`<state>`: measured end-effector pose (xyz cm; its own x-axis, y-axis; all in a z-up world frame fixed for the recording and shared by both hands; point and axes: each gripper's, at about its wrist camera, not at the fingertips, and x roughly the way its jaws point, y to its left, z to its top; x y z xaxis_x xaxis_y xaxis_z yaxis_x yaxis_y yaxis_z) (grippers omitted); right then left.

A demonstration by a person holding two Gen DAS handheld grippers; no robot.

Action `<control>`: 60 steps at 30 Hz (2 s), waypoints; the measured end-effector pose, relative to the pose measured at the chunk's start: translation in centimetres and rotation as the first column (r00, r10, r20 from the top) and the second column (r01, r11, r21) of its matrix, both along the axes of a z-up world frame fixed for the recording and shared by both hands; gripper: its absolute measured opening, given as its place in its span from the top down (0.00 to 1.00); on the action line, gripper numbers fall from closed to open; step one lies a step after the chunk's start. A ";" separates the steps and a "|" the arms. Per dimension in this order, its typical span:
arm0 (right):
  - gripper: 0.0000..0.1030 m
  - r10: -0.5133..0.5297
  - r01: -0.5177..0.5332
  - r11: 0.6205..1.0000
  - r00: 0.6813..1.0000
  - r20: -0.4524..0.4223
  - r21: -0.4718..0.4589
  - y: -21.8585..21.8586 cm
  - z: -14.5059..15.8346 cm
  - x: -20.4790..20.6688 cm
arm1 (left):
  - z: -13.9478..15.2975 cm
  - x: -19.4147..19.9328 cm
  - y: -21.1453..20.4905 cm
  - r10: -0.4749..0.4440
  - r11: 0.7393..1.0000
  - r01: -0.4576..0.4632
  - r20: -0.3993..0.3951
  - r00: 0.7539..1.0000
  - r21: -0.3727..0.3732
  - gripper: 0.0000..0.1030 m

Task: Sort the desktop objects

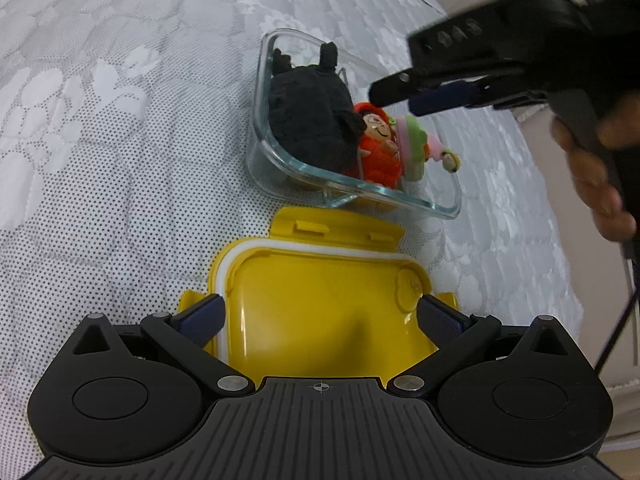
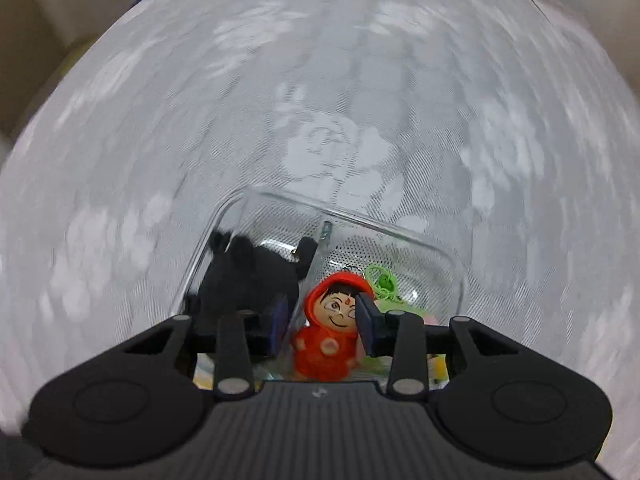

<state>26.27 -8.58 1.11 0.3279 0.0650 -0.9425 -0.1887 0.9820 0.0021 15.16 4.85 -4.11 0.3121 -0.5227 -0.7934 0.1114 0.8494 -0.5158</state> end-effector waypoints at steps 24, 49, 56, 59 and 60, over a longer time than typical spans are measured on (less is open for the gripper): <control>0.50 0.671 -0.716 0.571 0.689 -0.275 -0.401 0.5 -5.9 -1.2 | -0.2 0.3 -0.3 -0.023 1.000 0.023 0.010 1.000 0.015 0.00; 0.37 0.248 -0.215 0.951 0.960 0.133 -0.221 -2.0 -1.7 0.4 | -0.4 0.2 -0.1 -0.019 1.000 0.019 0.016 1.000 0.014 0.00; 0.70 0.220 -0.200 0.963 0.970 0.100 -0.182 -4.1 -1.7 -1.1 | -0.4 0.3 -0.2 -0.021 1.000 0.020 0.015 1.000 0.012 0.00; 0.71 0.217 -0.202 0.966 0.972 0.086 -0.159 -5.3 0.5 -2.3 | -0.4 0.3 -0.3 -0.020 1.000 0.020 0.015 1.000 0.014 0.00; 0.71 0.225 -0.211 0.965 0.971 0.077 -0.157 -5.5 1.1 -2.6 | -0.4 0.3 -0.4 -0.021 1.000 0.021 0.016 1.000 0.015 0.00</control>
